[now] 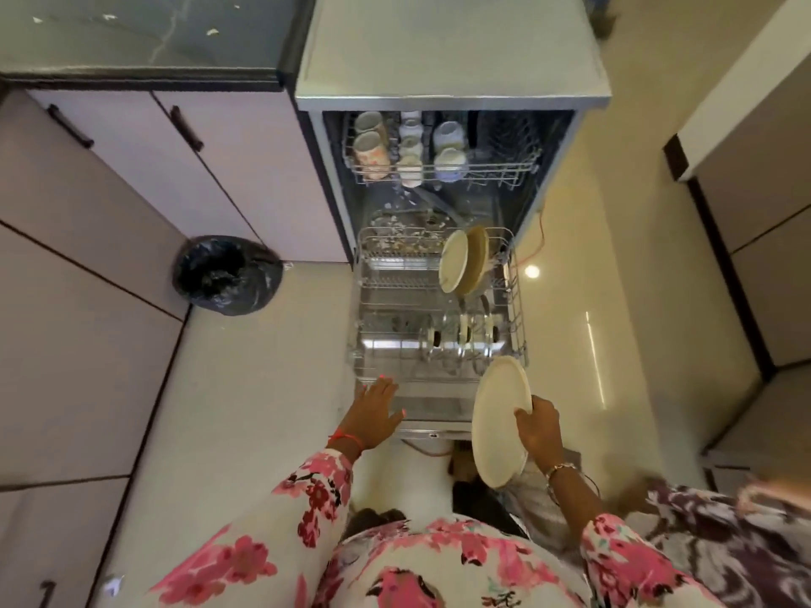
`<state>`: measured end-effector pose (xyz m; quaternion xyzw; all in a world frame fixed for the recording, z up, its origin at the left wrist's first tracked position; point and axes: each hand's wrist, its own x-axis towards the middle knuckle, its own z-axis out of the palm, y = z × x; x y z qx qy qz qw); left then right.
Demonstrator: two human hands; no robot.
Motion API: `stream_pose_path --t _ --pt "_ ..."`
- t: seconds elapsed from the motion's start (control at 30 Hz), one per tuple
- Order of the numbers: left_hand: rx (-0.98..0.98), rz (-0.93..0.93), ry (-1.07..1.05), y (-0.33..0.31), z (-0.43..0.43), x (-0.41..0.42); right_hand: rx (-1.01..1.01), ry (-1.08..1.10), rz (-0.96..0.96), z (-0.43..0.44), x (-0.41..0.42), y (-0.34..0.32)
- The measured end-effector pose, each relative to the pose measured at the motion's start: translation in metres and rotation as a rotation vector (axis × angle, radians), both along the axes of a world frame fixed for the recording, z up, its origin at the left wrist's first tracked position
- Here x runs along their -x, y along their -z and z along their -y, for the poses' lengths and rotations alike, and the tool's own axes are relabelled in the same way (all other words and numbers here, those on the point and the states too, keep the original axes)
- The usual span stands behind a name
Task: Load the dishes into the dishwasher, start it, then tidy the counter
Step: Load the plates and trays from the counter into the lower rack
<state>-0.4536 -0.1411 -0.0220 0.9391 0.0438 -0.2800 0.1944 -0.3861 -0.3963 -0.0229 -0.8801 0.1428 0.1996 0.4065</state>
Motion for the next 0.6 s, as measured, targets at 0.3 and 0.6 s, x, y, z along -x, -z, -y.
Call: stream_pose_path --t 0.3,0.6 --pt "0.085 0.016 -0.048 0.006 0.058 -0.059 0.054 -0.097 -0.034 0.058 -0.067 0.000" --pt "0.076 -0.023 -0.007 0.035 0.047 -0.095 0.112 -0.066 -0.041 0.047 -0.121 0.020"
